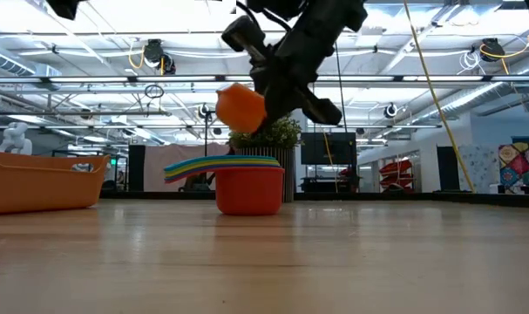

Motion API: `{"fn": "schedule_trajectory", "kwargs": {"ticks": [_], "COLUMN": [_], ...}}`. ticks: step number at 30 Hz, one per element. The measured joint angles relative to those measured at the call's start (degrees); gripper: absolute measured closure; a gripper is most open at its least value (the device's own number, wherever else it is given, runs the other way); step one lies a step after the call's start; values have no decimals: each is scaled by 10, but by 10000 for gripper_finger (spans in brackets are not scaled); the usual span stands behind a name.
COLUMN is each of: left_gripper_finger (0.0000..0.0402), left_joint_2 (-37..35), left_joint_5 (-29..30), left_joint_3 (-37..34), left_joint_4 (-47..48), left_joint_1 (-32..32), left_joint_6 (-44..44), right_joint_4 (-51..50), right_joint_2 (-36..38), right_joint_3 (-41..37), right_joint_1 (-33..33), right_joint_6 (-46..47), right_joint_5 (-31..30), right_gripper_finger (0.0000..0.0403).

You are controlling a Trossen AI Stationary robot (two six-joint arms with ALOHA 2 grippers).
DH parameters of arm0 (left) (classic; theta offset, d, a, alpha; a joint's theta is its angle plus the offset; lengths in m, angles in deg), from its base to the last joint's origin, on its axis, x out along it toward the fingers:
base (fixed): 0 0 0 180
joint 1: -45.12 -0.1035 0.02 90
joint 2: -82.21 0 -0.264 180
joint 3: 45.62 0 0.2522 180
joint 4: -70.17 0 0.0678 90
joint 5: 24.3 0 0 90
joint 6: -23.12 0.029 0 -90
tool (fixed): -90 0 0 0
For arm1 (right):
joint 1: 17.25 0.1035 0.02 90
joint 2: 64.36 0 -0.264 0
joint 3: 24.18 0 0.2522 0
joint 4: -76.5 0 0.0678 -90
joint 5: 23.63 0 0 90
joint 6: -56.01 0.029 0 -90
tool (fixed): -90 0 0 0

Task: Nest measuring cups in basket
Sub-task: Stack the orange measuring cup on top of the light blue measuring cup

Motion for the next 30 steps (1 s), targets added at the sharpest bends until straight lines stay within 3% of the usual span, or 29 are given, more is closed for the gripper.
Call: {"fn": "schedule_trajectory", "kwargs": {"ticks": [21,25,30], "left_gripper_finger": [268,268,268], "left_joint_2": [0,0,0], "left_joint_5": [3,1,1], "left_joint_3": [0,0,0], "left_joint_4": [0,1,1], "left_joint_1": [20,20,24], "left_joint_6": [-4,-10,-15], "right_joint_4": [-11,32,-1], "right_joint_2": [-27,-26,-27], "right_joint_3": [0,0,0], "right_joint_1": [-40,-39,-38], "right_joint_6": [-22,-40,-40], "right_joint_5": [-7,23,30], "right_gripper_finger": [400,374,322]}}
